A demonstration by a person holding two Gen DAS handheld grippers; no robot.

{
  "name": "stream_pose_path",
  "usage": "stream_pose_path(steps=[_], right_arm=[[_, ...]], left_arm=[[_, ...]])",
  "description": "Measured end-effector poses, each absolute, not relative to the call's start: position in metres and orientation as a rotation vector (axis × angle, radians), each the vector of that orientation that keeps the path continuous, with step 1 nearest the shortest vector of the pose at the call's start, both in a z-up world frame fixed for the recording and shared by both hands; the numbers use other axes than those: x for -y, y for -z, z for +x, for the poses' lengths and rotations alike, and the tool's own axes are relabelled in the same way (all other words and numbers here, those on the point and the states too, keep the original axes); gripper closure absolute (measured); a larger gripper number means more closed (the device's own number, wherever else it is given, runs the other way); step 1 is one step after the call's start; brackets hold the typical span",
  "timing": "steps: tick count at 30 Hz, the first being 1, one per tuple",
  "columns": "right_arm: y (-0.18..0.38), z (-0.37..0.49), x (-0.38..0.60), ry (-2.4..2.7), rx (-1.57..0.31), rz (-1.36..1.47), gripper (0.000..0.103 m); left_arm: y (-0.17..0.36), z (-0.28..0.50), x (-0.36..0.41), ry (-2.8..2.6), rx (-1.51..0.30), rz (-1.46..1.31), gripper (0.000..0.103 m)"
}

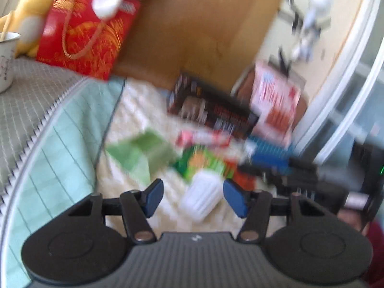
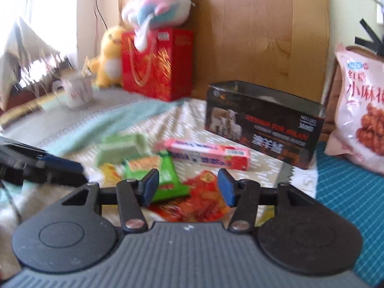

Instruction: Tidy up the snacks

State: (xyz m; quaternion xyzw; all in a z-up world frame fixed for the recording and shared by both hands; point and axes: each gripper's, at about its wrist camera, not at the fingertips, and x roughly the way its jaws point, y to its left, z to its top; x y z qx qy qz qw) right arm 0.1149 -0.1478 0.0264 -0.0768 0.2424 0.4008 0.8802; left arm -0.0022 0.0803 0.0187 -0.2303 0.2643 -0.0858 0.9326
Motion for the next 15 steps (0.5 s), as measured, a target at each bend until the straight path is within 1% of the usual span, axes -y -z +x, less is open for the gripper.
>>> stream_pose_path(steps=[2, 7, 9, 10, 12, 13, 15], right_arm=[[-0.033, 0.114, 0.148, -0.878, -0.511, -0.142, 0.046], [-0.044, 0.125, 0.107, -1.046, -0.570, -0.185, 0.046], [-0.043, 0.135, 0.082, -1.123, -0.606, -0.236, 0.041], [-0.041, 0.141, 0.069, -1.140, -0.623, -0.270, 0.037], [-0.034, 0.153, 0.045, -1.140, -0.667, -0.342, 0.036], [-0.030, 0.158, 0.037, -1.140, -0.694, -0.362, 0.036], [-0.020, 0.168, 0.022, -1.181, -0.786, -0.389, 0.030]], left_arm=[[-0.026, -0.004, -0.098, 0.115, -0.492, -0.497, 0.043], [-0.022, 0.009, -0.128, 0.073, -0.519, -0.609, 0.044], [-0.020, 0.015, -0.131, 0.088, -0.540, -0.633, 0.044], [-0.019, 0.020, -0.131, 0.090, -0.557, -0.634, 0.044], [-0.017, 0.028, -0.130, 0.080, -0.587, -0.630, 0.043], [-0.015, 0.033, -0.130, 0.077, -0.601, -0.629, 0.040], [-0.008, 0.043, -0.130, 0.078, -0.639, -0.641, 0.035]])
